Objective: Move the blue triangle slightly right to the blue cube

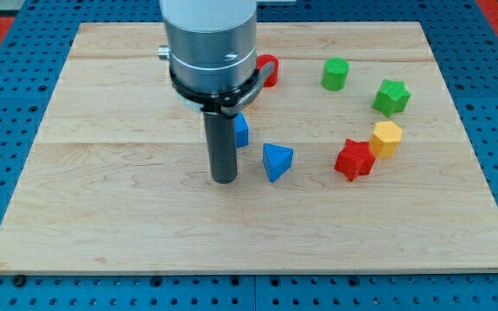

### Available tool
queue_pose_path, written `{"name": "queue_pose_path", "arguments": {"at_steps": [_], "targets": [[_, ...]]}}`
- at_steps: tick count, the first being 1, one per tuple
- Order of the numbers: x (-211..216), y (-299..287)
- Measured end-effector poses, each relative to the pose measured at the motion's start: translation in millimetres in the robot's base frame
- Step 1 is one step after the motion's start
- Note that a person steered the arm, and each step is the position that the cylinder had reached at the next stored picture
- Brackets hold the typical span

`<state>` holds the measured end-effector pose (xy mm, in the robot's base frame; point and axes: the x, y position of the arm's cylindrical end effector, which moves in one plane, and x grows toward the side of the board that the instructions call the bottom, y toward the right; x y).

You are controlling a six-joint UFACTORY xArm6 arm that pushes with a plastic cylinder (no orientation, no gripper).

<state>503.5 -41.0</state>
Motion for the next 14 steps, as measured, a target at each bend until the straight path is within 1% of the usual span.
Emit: {"name": "queue_pose_path", "arguments": {"at_steps": [2,7,9,12,13,14], "targets": [[26.3,-47.9],[30.0,-72.6],[51.1,-43.8],[51.7,-42.7],[54.5,-35.1],[50.3,-9.8]]}}
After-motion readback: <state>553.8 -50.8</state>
